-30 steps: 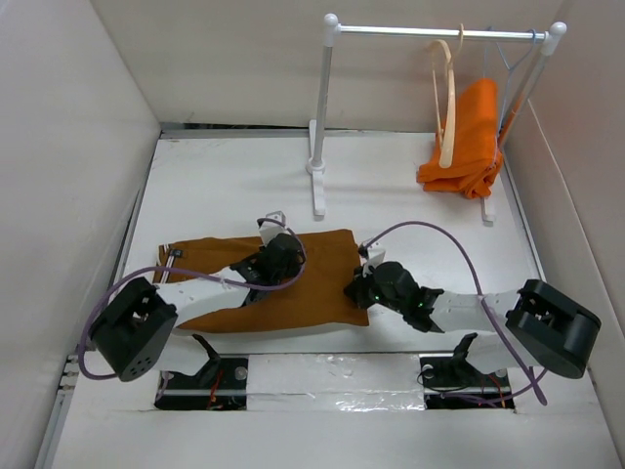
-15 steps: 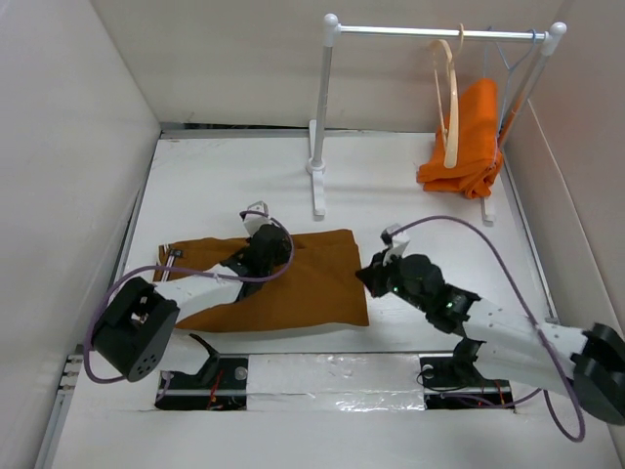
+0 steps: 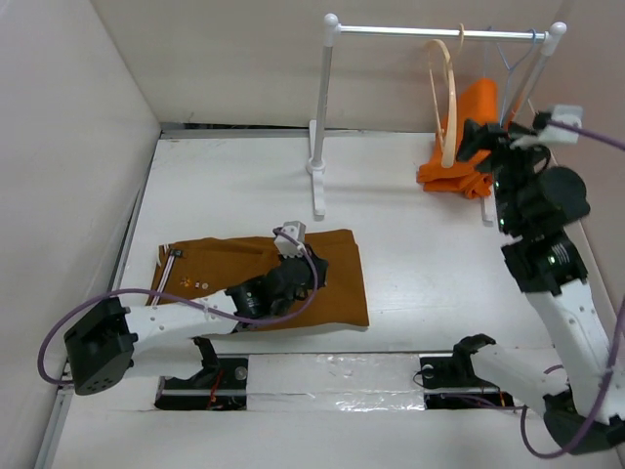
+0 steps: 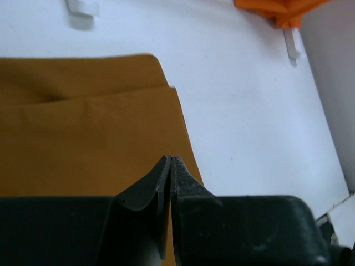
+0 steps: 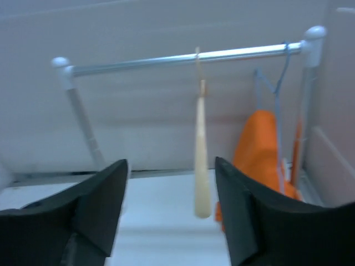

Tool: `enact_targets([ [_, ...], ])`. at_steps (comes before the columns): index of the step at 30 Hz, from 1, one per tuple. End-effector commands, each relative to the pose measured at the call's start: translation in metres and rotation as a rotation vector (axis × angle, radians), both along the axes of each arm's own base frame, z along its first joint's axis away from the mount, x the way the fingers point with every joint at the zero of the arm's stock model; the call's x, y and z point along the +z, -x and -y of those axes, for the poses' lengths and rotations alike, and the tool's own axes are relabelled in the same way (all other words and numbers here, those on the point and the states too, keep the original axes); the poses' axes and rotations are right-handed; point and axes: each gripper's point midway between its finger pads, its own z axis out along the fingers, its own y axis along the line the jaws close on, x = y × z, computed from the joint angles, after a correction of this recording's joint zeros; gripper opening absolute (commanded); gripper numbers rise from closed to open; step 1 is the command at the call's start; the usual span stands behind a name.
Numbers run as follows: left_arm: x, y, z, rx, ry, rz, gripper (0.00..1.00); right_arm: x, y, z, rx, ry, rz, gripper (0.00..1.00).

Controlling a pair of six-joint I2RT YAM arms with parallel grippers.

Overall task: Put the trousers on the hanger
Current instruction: Pick up the hanger from the clothesline.

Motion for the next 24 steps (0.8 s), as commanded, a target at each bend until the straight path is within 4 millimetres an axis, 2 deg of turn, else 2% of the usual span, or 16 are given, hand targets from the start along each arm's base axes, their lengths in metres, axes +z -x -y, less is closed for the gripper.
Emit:
enact_targets([
  [1,0.022,0.009,0.020,0.002,0.015,0.042,0.00,-0.050,-0.062,0.014,-0.127,0.217,-0.254,0.85],
  [2,0.015,0.022,0.032,-0.036,-0.007,0.035,0.00,-0.039,-0.068,0.019,-0.152,0.236,-0.249,0.94],
  [3,0.016,0.025,0.035,-0.024,-0.005,0.033,0.00,-0.040,-0.078,0.028,-0.180,0.249,-0.264,0.95],
  [5,0.007,0.038,0.047,-0.055,-0.021,0.023,0.00,-0.048,-0.102,0.033,-0.193,0.257,-0.302,0.96],
  [9,-0.005,0.056,0.061,-0.090,-0.045,0.001,0.00,-0.068,-0.137,0.044,-0.174,0.249,-0.359,0.91],
  [10,-0.007,0.058,0.061,-0.085,-0.046,-0.007,0.00,-0.073,-0.142,0.046,-0.172,0.248,-0.373,0.88],
  [11,-0.011,0.058,0.061,-0.079,-0.058,-0.013,0.00,-0.078,-0.147,0.048,-0.167,0.247,-0.387,0.80],
  [12,-0.014,0.059,0.061,-0.084,-0.062,-0.020,0.00,-0.087,-0.154,0.048,-0.148,0.250,-0.407,0.76],
  [18,-0.020,0.063,0.061,-0.090,-0.071,-0.032,0.00,-0.102,-0.173,0.041,-0.081,0.248,-0.427,0.65],
  [19,-0.019,0.062,0.061,-0.088,-0.075,-0.030,0.00,-0.105,-0.176,0.038,-0.068,0.248,-0.430,0.60],
  [20,-0.019,0.062,0.060,-0.084,-0.079,-0.028,0.00,-0.104,-0.177,0.037,-0.063,0.243,-0.423,0.50],
  [24,-0.020,0.061,0.059,-0.076,-0.078,-0.029,0.00,-0.098,-0.177,0.034,-0.052,0.234,-0.387,0.33],
])
